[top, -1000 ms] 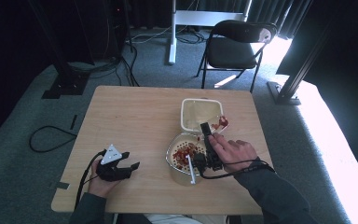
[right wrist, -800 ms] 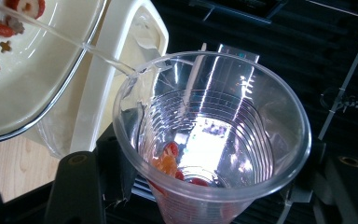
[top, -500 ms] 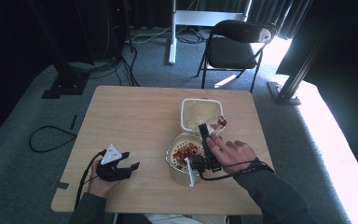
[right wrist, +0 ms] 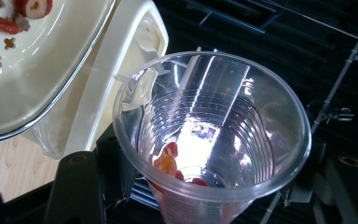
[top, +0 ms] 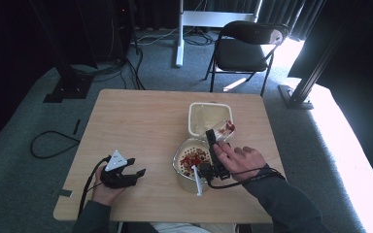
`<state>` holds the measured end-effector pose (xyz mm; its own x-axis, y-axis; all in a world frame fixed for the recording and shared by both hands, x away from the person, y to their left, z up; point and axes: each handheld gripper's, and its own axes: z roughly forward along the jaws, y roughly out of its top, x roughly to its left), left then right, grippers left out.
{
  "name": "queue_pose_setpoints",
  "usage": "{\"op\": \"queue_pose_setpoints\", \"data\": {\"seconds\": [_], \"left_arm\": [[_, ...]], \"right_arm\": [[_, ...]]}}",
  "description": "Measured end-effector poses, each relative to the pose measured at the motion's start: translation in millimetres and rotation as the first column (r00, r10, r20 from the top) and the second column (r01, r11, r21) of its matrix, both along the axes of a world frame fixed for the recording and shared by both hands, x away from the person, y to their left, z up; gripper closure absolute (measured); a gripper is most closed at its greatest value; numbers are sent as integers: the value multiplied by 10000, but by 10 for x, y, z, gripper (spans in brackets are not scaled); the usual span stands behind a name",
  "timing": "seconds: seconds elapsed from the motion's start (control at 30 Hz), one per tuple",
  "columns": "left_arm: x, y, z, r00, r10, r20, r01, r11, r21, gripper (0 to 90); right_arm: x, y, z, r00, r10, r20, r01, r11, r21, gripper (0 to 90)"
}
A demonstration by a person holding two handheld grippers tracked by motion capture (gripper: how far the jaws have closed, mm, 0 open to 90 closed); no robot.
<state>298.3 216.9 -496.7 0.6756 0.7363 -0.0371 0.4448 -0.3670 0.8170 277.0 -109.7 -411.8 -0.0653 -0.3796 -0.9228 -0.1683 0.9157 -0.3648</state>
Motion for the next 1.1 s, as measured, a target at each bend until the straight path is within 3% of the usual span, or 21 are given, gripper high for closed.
{"op": "queue_pose_setpoints", "data": {"seconds": [1.1], "left_arm": [[3, -2, -3, 10000, -7, -2, 7, 10000, -9, 382]], "right_arm": [[4, 55, -10, 9999, 120, 48, -118, 9995, -288, 346]]}}
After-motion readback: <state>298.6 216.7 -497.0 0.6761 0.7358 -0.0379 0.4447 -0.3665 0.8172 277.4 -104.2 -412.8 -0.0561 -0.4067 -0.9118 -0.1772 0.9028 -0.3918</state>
